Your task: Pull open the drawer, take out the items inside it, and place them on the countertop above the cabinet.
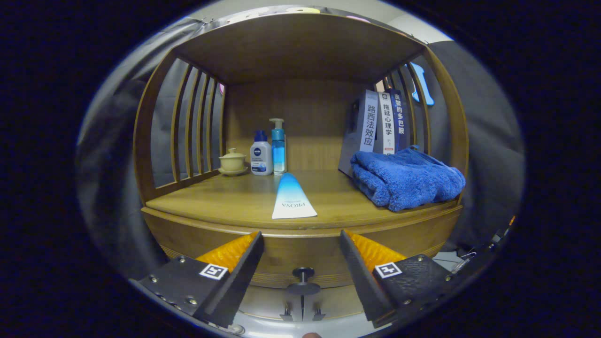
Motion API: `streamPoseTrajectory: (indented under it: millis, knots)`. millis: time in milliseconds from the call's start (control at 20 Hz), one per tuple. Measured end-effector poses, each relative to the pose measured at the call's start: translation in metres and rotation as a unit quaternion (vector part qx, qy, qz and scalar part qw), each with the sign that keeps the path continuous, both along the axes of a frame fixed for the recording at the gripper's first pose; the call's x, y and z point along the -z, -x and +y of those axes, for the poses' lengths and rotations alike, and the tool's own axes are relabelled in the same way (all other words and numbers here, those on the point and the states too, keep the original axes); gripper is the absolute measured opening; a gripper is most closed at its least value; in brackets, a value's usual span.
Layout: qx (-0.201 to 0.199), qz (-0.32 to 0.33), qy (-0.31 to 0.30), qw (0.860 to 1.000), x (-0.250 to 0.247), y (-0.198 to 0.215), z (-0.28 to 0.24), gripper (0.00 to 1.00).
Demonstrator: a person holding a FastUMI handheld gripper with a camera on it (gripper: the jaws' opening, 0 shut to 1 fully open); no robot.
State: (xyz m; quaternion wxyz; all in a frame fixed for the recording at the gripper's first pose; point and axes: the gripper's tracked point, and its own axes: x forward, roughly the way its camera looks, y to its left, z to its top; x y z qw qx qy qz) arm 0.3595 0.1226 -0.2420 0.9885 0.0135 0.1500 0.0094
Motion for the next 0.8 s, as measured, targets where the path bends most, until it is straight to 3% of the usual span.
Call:
streamPoseTrajectory:
  millis: [400, 600, 800]
  knots:
    - [-0.003, -0.012, 0.003, 1.0, 0.002, -0.003, -0.002, 0.98]
    - [-0.042, -0.023, -0.003, 0.999, -0.002, 0.007, 0.003, 0.99]
    - [-0.063, -0.053, -0.026, 0.996, -0.036, 0.024, -0.016, 0.99]
